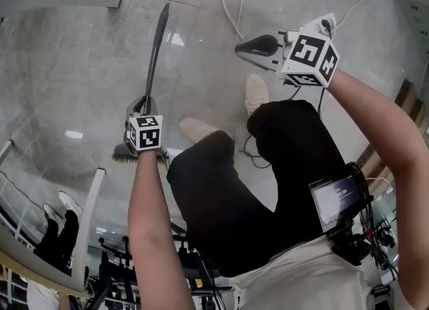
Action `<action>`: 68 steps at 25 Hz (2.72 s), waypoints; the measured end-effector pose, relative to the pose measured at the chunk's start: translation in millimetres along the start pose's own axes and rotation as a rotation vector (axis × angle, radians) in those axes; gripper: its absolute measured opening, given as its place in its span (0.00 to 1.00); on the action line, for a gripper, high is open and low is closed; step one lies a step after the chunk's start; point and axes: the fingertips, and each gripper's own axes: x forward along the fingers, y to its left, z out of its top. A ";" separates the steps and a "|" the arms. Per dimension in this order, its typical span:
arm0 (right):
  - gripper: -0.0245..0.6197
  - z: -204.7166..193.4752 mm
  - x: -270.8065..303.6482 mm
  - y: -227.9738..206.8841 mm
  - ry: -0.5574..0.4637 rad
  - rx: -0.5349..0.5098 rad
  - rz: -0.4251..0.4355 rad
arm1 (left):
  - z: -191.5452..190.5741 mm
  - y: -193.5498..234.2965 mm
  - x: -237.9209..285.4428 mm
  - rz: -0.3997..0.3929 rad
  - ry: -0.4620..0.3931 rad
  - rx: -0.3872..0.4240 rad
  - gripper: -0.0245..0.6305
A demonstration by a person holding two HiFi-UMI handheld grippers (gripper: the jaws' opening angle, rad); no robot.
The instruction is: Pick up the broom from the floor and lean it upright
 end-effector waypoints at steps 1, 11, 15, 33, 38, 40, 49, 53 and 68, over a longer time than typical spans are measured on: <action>0.07 5.9 -7.0 10.7 -0.002 -0.006 0.008 | 1.2 -0.4 -20.5 0.020 -0.032 -0.006 0.15; 0.07 81.1 -53.3 70.2 0.038 -0.056 0.092 | 14.8 17.8 -173.9 0.223 -0.252 -0.235 0.15; 0.07 99.9 -52.2 100.5 0.064 -0.083 0.159 | -4.3 27.9 -208.4 0.287 -0.267 -0.367 0.15; 0.07 129.4 -18.4 164.6 0.186 -0.274 0.326 | -42.6 28.2 -247.4 0.531 -0.398 -1.178 0.15; 0.07 142.7 -8.7 158.6 0.179 -0.258 0.323 | -37.1 40.3 -249.2 0.504 -0.383 -1.261 0.15; 0.07 143.9 -9.0 154.9 0.180 -0.250 0.316 | -34.1 37.9 -249.8 0.488 -0.364 -1.272 0.15; 0.07 142.5 -10.7 154.2 0.195 -0.250 0.299 | -47.9 67.3 -248.6 0.517 -0.385 -1.317 0.15; 0.07 142.0 -11.4 150.9 0.201 -0.243 0.283 | -51.5 84.8 -244.9 0.523 -0.391 -1.325 0.15; 0.07 149.9 -4.5 149.6 0.211 -0.253 0.271 | -56.8 94.4 -233.2 0.523 -0.379 -1.303 0.24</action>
